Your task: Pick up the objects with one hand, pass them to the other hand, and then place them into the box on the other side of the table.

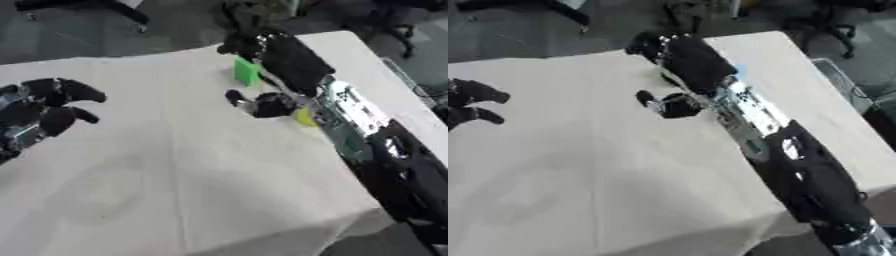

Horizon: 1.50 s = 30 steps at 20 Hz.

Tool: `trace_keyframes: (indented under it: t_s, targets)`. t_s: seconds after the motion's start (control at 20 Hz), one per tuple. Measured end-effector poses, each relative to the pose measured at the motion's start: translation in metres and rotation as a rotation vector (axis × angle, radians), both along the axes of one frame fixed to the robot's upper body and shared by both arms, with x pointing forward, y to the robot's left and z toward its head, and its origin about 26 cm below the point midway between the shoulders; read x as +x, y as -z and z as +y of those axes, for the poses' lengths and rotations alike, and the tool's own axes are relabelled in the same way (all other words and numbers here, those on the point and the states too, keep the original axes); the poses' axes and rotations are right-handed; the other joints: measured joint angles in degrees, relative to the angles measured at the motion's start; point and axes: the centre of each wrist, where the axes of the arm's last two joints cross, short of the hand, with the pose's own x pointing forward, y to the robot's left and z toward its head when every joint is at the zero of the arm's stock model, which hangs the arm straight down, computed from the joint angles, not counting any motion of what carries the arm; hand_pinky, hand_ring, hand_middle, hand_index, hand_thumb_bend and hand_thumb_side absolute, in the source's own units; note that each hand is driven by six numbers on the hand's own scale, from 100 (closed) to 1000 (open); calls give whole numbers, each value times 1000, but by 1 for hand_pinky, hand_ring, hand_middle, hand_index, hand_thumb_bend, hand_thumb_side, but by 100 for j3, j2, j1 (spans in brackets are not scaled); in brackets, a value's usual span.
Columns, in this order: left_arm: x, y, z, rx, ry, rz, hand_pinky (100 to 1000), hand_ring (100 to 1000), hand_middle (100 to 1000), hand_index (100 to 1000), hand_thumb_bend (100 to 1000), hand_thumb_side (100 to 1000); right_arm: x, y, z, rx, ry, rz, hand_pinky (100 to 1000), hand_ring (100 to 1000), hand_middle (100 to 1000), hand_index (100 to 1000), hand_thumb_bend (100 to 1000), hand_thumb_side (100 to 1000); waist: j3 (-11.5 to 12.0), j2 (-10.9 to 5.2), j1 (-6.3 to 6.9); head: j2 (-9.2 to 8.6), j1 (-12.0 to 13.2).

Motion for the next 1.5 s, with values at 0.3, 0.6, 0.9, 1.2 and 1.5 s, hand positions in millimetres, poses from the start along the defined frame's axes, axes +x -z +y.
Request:
trace_keyframes:
  t_s: [0.3,0.6,0.9,1.2,1.5]
  targets:
    - [2,5,4,-1,-18,16,767,893,728,765,413,542,11,28,-49,181,239,289,809,823,856,915,169,617,-75,-1,15,0,-121]
    - [4,12,5,-3,-28,38,768,891,727,764,412,545,14,55,-86,263,331,501,821,836,865,920,170,656,-92,-2,34,0,-177]
    - [5,15,5,-5,-30,50,768,891,727,764,409,549,18,76,-108,277,392,595,829,852,890,922,190,648,-86,-3,44,0,-200]
    - [5,18,4,-12,-26,56,769,892,727,763,409,549,24,82,-114,261,433,591,851,880,937,933,234,645,-80,-3,77,0,-232]
    - [5,18,3,-15,-24,57,770,892,726,763,409,549,29,88,-119,246,461,606,849,879,914,929,239,679,-75,-1,105,0,-272]
